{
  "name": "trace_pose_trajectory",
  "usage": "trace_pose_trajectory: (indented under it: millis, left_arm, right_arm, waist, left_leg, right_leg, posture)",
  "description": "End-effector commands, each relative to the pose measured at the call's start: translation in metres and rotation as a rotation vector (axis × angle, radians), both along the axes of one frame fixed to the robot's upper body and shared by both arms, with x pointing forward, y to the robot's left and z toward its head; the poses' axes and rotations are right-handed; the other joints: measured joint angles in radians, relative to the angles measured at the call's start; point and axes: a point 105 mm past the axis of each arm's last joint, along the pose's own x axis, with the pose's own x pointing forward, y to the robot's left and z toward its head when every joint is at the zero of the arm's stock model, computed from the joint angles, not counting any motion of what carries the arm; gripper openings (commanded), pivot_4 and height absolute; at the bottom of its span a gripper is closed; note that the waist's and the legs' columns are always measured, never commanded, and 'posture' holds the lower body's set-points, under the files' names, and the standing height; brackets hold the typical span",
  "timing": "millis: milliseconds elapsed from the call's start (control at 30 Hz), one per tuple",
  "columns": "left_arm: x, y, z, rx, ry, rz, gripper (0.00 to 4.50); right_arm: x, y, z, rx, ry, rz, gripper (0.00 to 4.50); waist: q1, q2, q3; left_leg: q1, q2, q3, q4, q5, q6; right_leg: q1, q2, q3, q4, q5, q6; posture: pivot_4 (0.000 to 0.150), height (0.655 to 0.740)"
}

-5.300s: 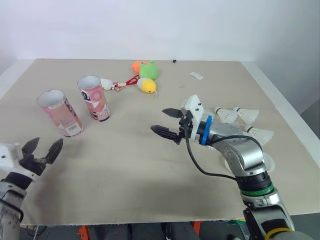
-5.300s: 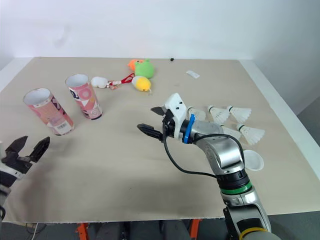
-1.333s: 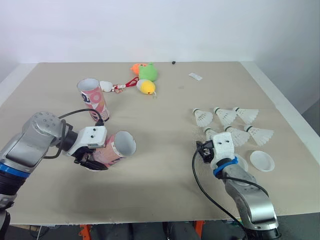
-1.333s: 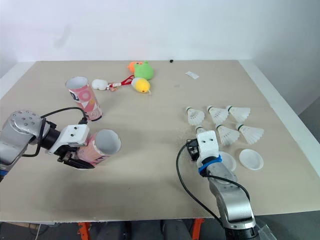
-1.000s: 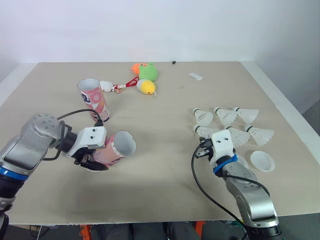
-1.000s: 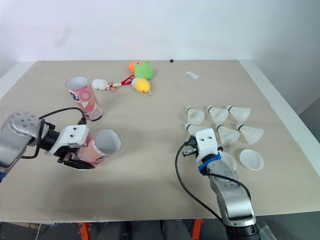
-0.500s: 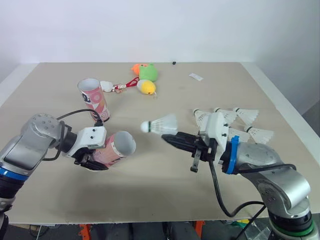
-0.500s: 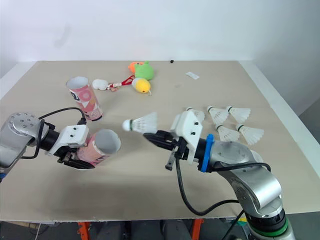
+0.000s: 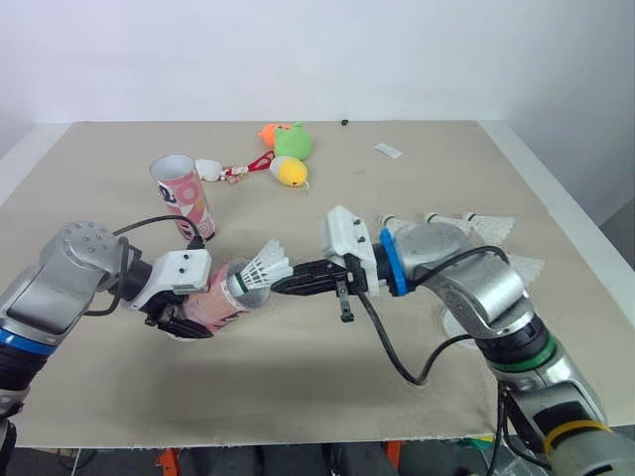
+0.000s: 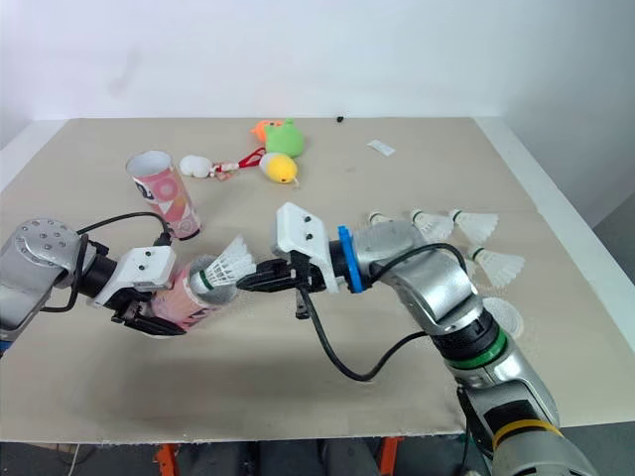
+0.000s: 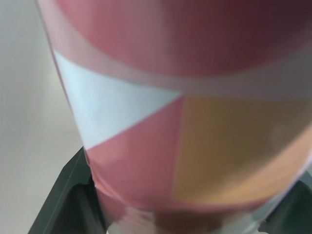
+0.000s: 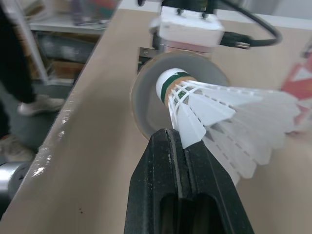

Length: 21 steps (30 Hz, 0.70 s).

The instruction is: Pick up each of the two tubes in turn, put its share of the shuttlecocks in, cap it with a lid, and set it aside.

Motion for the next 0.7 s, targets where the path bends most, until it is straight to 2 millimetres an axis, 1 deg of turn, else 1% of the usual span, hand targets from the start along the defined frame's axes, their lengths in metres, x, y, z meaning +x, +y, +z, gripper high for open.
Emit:
trace_pose_trajectory:
  millis: [33, 67, 133, 167, 200, 233, 267, 300, 333, 367, 433, 467, 533, 567, 633, 700]
  left_arm:
    - [-0.004, 0.001, 0.002, 0.011, 0.002, 0.006, 3.03]
    - [-0.004, 0.0, 0.001, 0.009, 0.003, 0.007, 3.03]
    - [-0.005, -0.001, 0.001, 0.006, 0.005, 0.009, 3.03]
    - [-0.006, -0.002, 0.001, 0.002, 0.007, 0.009, 3.03]
    - [-0.006, -0.003, 0.001, 0.0, 0.008, 0.01, 3.03]
    - [-0.007, -0.003, 0.001, -0.002, 0.008, 0.01, 3.03]
    - [-0.007, -0.004, 0.0, -0.005, 0.009, 0.011, 3.03]
    - [-0.007, -0.005, 0.0, -0.012, 0.01, 0.013, 3.03]
    - [-0.007, -0.005, 0.0, -0.016, 0.011, 0.014, 3.03]
    - [-0.007, -0.004, -0.001, -0.018, 0.013, 0.016, 3.03]
    - [-0.005, -0.004, -0.004, -0.019, 0.016, 0.015, 3.03]
    - [-0.005, -0.005, -0.004, -0.02, 0.016, 0.013, 3.03]
    - [-0.003, -0.008, -0.004, -0.03, 0.012, 0.006, 3.03]
    - [-0.002, -0.01, -0.003, -0.035, 0.01, 0.002, 3.03]
    - [0.0, -0.011, -0.003, -0.038, 0.006, -0.001, 3.03]
    - [0.0, -0.01, -0.004, -0.035, 0.004, 0.0, 3.03]
  right_arm:
    - [0.005, 0.01, 0.006, 0.003, -0.042, 0.053, 1.13]
    - [0.004, 0.011, 0.007, 0.01, -0.023, 0.068, 1.68]
    - [0.0, 0.009, 0.018, 0.056, 0.045, 0.094, 2.12]
    - [-0.001, 0.005, 0.025, 0.086, 0.092, 0.094, 2.69]
    - [-0.002, -0.001, 0.031, 0.109, 0.13, 0.088, 3.09]
    - [-0.002, -0.008, 0.036, 0.129, 0.156, 0.077, 3.58]
    - [-0.001, -0.018, 0.039, 0.145, 0.19, 0.046, 3.98]
    - [-0.006, -0.033, 0.042, 0.165, 0.225, 0.033, 4.3]
    - [-0.015, -0.047, 0.043, 0.178, 0.253, 0.033, 4.3]
    - [-0.024, -0.055, 0.044, 0.185, 0.27, 0.037, 4.3]
    - [-0.039, -0.061, 0.045, 0.186, 0.289, 0.041, 4.3]
    - [-0.042, -0.062, 0.044, 0.186, 0.289, 0.03, 4.3]
    - [-0.038, -0.07, 0.044, 0.205, 0.296, -0.06, 4.3]
    - [-0.033, -0.079, 0.042, 0.212, 0.299, -0.135, 4.3]
    - [-0.016, -0.103, 0.027, 0.208, 0.274, -0.353, 4.3]
    - [0.006, -0.128, 0.005, 0.191, 0.283, -0.623, 4.3]
  waist:
    - [0.001, 0.0, 0.0]
    - [0.001, 0.0, 0.0]
    - [0.001, 0.0, 0.0]
    - [0.001, 0.0, 0.0]
    - [0.002, 0.0, 0.0]
    - [0.002, 0.0, 0.0]
    - [0.004, 0.0, 0.0]
    - [0.005, 0.0, 0.0]
    - [0.01, 0.0, 0.0]
    - [0.013, 0.0, 0.0]
    - [0.013, 0.0, 0.0]
    - [0.013, 0.001, 0.0]
    - [0.007, 0.003, 0.0]
    - [0.007, 0.003, 0.0]
    - [0.011, 0.003, 0.0]
    - [0.018, 0.001, -0.001]
  left_leg:
    - [0.0, 0.0, 0.0, 0.0, 0.0, 0.0]
    - [0.0, 0.001, 0.0, 0.0, 0.0, 0.0]
    - [0.0, 0.002, -0.001, 0.0, 0.0, 0.0]
    - [0.0, 0.002, -0.001, 0.0, 0.0, 0.0]
    - [-0.001, 0.002, -0.001, 0.0, 0.0, 0.0]
    - [-0.001, 0.002, -0.001, 0.0, 0.0, 0.0]
    - [-0.001, 0.002, -0.001, 0.0, 0.0, 0.0]
    - [-0.002, 0.002, -0.001, 0.0, 0.0, 0.0]
    - [-0.002, 0.001, -0.001, 0.0, -0.001, 0.0]
    - [-0.003, 0.001, -0.003, 0.0, -0.001, 0.0]
    - [-0.003, 0.0, -0.004, 0.0, -0.002, 0.0]
    - [-0.003, 0.0, -0.003, 0.0, -0.002, 0.001]
    - [-0.002, 0.0, -0.003, 0.0, -0.002, 0.002]
    - [-0.001, 0.0, -0.004, 0.0, -0.002, 0.002]
    - [-0.001, 0.001, -0.005, 0.001, -0.002, 0.003]
    - [-0.001, 0.0, -0.007, 0.001, -0.002, 0.003]
  right_leg:
    - [0.0, 0.0, 0.0, 0.0, 0.0, 0.0]
    - [0.0, 0.001, 0.0, 0.0, 0.0, 0.0]
    - [0.0, 0.001, -0.001, 0.0, 0.0, -0.001]
    - [0.0, 0.001, -0.001, 0.0, 0.0, -0.001]
    - [0.0, 0.001, -0.001, 0.0, 0.0, -0.001]
    - [0.0, 0.001, -0.001, 0.0, 0.0, -0.001]
    - [0.0, 0.001, -0.001, 0.0, -0.001, -0.001]
    - [0.0, 0.0, -0.001, 0.0, -0.001, -0.001]
    - [0.0, 0.0, -0.001, 0.0, -0.001, -0.001]
    - [0.0, -0.001, -0.003, -0.001, -0.001, -0.001]
    - [0.0, -0.001, -0.004, -0.001, -0.002, -0.001]
    - [0.0, -0.001, -0.003, -0.001, -0.003, -0.001]
    - [0.0, 0.0, -0.003, 0.0, -0.003, -0.001]
    - [0.0, 0.0, -0.003, 0.0, -0.002, -0.002]
    - [0.001, 0.001, -0.004, 0.0, -0.001, -0.001]
    - [0.002, 0.0, -0.004, 0.0, -0.002, -0.001]
  posture:
    - [0.15, 0.7323]
    - [0.15, 0.7323]
    - [0.15, 0.7323]
    - [0.15, 0.7323]
    - [0.15, 0.7323]
    - [0.15, 0.7323]
    - [0.15, 0.7323]
    - [0.15, 0.7323]
    - [0.15, 0.7323]
    - [0.15, 0.7323]
    - [0.15, 0.7323]
    - [0.15, 0.7323]
    - [0.15, 0.7323]
    - [0.15, 0.7323]
    - [0.15, 0.7323]
    - [0.15, 0.7323]
